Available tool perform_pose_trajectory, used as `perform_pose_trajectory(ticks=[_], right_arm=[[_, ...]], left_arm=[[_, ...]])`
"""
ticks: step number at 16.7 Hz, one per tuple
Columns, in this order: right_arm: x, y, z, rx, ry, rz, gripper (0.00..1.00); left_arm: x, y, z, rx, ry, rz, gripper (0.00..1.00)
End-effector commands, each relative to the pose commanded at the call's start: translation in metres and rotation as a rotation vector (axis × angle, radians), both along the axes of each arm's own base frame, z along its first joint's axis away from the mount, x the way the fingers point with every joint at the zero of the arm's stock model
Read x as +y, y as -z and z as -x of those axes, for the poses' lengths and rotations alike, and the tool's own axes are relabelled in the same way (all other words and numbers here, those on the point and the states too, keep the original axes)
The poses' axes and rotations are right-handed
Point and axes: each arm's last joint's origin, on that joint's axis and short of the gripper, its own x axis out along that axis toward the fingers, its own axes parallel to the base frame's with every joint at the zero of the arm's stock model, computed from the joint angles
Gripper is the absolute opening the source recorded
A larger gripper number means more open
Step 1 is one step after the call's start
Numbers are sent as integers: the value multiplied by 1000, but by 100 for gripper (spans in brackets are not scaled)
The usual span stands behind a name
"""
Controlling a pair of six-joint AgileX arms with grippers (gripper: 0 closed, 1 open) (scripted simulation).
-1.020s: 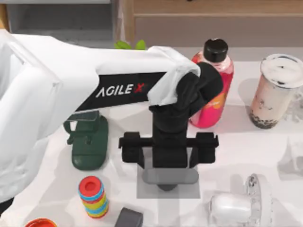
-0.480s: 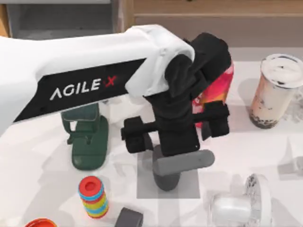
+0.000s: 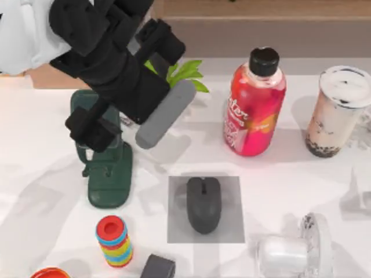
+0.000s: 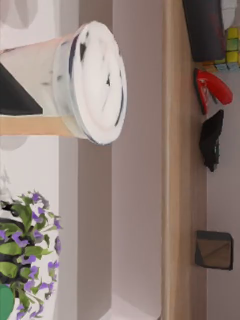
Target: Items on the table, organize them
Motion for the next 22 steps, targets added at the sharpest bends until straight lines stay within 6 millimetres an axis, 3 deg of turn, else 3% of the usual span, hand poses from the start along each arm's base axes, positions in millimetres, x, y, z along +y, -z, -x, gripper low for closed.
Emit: perform_pose_trajectory(ticks=[3, 6, 9, 11, 15, 22], right_arm=[[0, 0, 0, 0, 0, 0, 100], [0, 0, 0, 0, 0, 0, 100], [0, 0, 0, 0, 0, 0, 100], [0, 0, 0, 0, 0, 0, 100], [0, 0, 0, 0, 0, 0, 100], [0, 0, 0, 0, 0, 0, 100]], left_arm=[[81, 0, -15, 35, -408, 76, 100], [175, 19, -21, 104, -878, 141, 100], [257, 51, -6, 218, -1306, 194, 100], [296, 74, 12, 305, -1538, 225, 100], [338, 105, 41, 428, -1827, 276, 100], [344, 109, 46, 444, -1873, 286, 100]])
